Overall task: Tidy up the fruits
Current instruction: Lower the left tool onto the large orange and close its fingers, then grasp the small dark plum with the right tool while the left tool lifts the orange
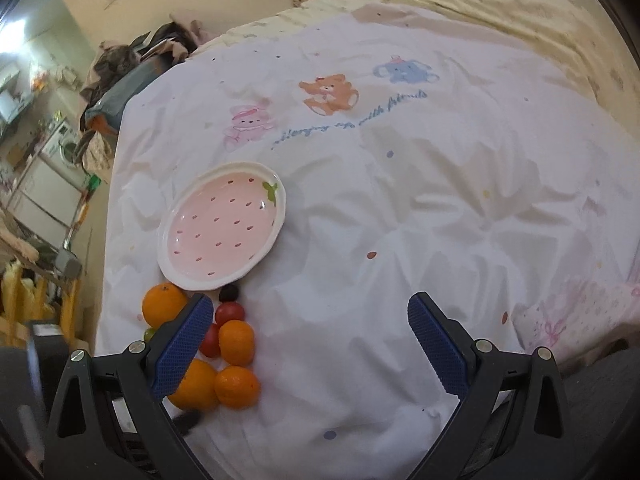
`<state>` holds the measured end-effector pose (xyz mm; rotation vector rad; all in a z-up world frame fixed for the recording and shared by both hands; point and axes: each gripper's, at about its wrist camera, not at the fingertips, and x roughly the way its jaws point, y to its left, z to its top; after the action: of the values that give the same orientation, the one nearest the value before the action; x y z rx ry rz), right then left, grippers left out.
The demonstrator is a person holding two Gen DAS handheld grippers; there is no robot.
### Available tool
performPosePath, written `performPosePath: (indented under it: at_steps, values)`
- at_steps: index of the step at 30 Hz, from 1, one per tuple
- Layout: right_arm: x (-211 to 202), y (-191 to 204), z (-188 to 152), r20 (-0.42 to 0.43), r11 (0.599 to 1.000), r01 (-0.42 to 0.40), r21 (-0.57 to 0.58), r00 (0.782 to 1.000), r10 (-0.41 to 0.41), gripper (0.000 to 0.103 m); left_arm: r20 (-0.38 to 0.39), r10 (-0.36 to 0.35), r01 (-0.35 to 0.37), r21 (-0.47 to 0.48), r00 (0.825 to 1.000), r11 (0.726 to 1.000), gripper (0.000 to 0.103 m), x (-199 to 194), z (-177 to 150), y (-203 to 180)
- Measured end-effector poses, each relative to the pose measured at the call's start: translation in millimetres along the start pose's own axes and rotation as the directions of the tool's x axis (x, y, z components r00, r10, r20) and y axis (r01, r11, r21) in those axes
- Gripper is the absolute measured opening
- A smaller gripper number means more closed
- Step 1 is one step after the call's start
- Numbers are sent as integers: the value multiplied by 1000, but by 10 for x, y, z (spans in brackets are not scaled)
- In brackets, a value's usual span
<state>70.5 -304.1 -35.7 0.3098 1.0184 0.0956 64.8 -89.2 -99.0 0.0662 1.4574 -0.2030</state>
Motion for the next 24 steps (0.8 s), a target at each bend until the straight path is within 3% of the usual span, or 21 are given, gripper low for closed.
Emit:
performPosePath:
  at_steps: [7, 9, 15, 24]
  values:
    - [118, -182, 28, -46, 994, -37, 106, 998, 42, 100, -64, 1, -1, -3, 998, 1000, 75, 290, 193, -56]
    - [134, -181, 30, -51, 993, -43, 109, 998, 49, 100, -57, -33, 33, 7, 998, 999, 59, 278, 196, -76]
    - [175, -139, 14, -71, 994, -58, 94, 995, 65, 100, -34, -24, 25, 37, 999, 999, 55, 230, 98, -134]
    - [177, -151, 11, -73, 993, -55, 102, 995, 62, 100, 86, -93, 90, 32, 992, 995, 55, -565, -40, -42]
